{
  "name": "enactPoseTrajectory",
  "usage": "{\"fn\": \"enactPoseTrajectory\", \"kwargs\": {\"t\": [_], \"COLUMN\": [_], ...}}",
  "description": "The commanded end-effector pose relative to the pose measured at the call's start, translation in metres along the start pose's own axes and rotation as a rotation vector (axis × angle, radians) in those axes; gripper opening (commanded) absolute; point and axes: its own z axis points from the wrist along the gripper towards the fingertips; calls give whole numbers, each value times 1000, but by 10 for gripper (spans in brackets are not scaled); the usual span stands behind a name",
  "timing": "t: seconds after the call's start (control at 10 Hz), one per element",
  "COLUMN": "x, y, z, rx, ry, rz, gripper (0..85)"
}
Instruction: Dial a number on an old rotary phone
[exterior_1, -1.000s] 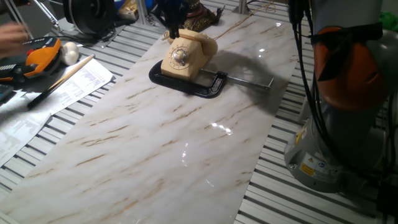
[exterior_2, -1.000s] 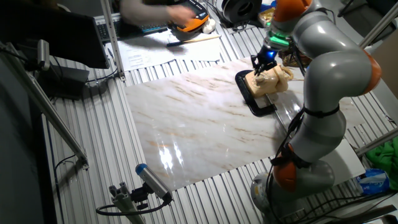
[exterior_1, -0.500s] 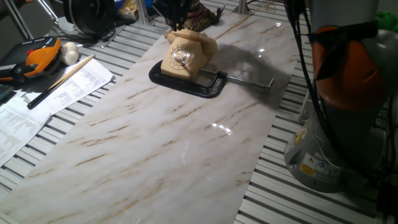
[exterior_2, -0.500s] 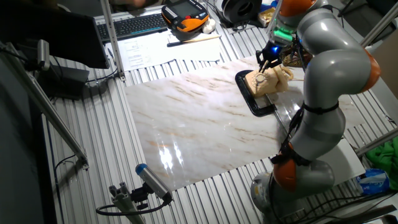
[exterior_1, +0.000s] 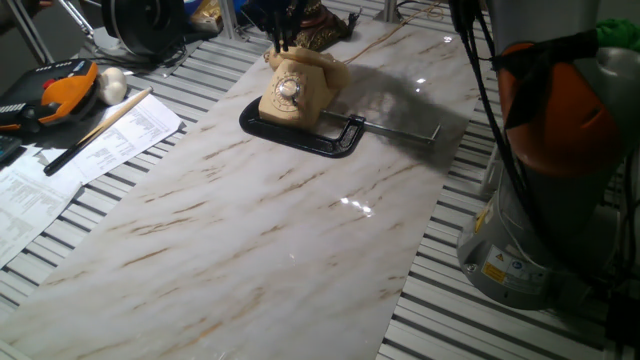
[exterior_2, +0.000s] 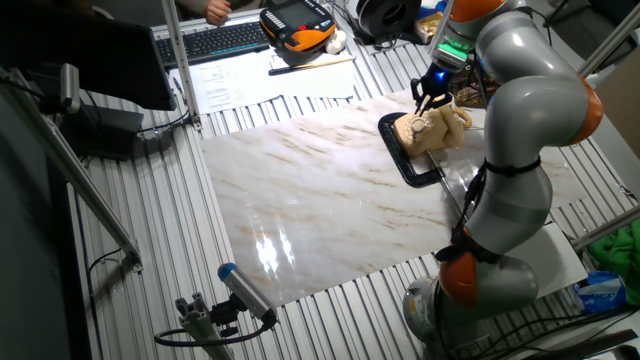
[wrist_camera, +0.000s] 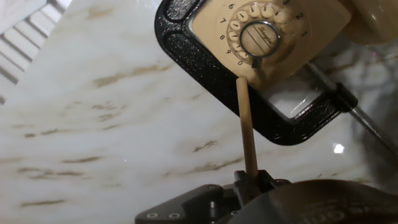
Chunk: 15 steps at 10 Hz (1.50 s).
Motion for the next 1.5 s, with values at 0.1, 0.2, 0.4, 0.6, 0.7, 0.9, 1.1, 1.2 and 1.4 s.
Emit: {"fn": "enactPoseTrajectory", "kwargs": {"t": [0.1,0.2,0.4,0.6,0.7,0.9,1.1,1.2,1.4], "x": [-8,-13,-21,-30,-33,-35,-39,-41,-44], "y": [-6,-10,-18,-25,-27,-28,-26,-25,-21], "z": [1,2,5,10,13,22,33,36,41], "rx": [-93,-111,-135,-150,-157,-168,-179,-182,-186], "ry": [8,23,30,46,57,64,70,75,76], "rz": [221,252,304,334,339,349,347,344,341], "gripper": [0,0,0,0,0,0,0,0,0]}}
